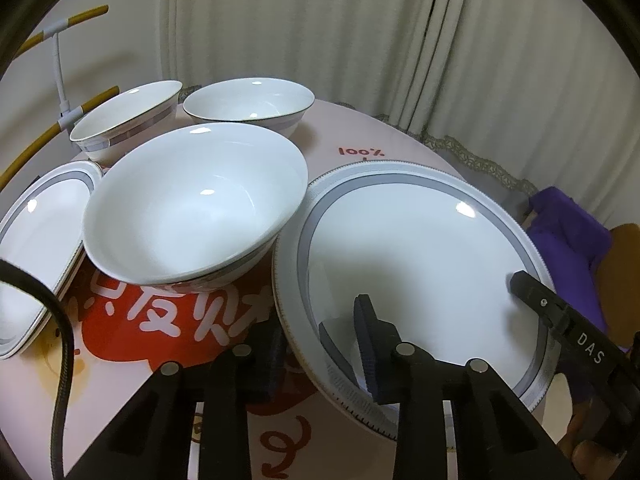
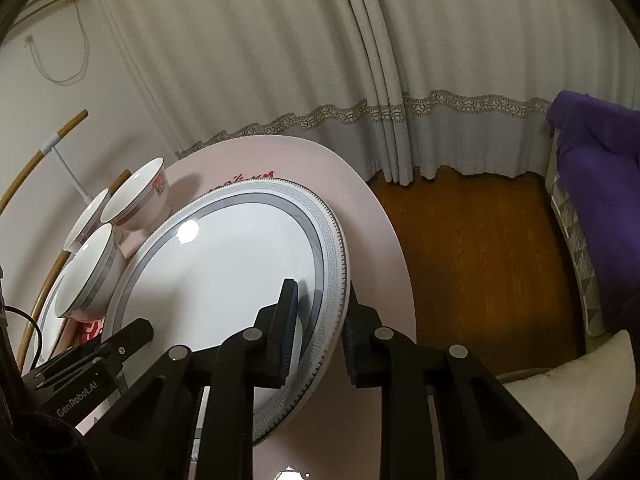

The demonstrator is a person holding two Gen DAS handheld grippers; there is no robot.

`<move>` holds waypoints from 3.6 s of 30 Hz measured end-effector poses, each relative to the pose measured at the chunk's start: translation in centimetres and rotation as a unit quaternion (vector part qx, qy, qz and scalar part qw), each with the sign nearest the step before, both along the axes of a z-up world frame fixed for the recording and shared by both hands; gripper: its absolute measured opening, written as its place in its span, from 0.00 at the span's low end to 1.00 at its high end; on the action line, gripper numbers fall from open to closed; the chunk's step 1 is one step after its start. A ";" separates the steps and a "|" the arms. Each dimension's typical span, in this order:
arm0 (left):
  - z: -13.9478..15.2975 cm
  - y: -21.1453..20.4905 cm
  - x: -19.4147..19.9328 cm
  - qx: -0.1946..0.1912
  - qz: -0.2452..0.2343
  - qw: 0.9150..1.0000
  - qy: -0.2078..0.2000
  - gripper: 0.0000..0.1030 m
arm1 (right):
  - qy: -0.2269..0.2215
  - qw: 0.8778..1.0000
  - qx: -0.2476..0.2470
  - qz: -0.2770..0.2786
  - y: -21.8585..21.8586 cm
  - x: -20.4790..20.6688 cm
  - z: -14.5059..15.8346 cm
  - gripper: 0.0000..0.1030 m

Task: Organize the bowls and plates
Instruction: 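Close the left tool on the stacked plates' rim while the right tool grips it, then lift the two stacked grey-rimmed plates off the cloth with both tools, then carry the held plates over the third grey-rimmed plate with both tools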

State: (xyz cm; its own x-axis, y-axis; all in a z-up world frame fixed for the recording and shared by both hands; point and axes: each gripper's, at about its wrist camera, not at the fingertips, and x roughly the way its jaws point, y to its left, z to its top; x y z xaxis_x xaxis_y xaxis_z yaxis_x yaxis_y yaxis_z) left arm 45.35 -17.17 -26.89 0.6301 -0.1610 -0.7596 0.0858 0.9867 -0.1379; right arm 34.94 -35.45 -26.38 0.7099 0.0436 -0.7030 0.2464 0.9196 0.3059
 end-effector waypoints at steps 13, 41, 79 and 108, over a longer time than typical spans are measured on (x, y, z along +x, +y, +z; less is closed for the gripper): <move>-0.1 0.7 -0.1 -0.020 0.003 1.000 0.000 0.24 | -0.013 1.000 0.020 0.005 -1.1 -1.2 0.2 0.17; 0.5 3.7 -3.0 -0.062 -0.038 0.997 0.005 0.18 | -0.021 1.000 0.010 0.012 0.2 -3.3 1.0 0.17; 5.8 18.8 -19.1 -0.054 -0.029 0.997 -0.038 0.18 | -0.028 0.999 0.025 0.033 14.0 -12.4 3.1 0.19; 8.7 32.3 -22.9 -0.067 0.078 0.992 -0.075 0.19 | -0.044 0.990 0.025 0.131 26.3 -3.4 4.9 0.19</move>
State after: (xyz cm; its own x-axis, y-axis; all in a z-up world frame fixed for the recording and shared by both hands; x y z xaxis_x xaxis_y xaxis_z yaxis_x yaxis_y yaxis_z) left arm 22.43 15.15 -18.18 0.7596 -0.1456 -0.6339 -0.0373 0.9633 -0.2660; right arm 31.58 -9.12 -21.49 0.7275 0.2677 -0.6317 -0.0283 0.9317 0.3622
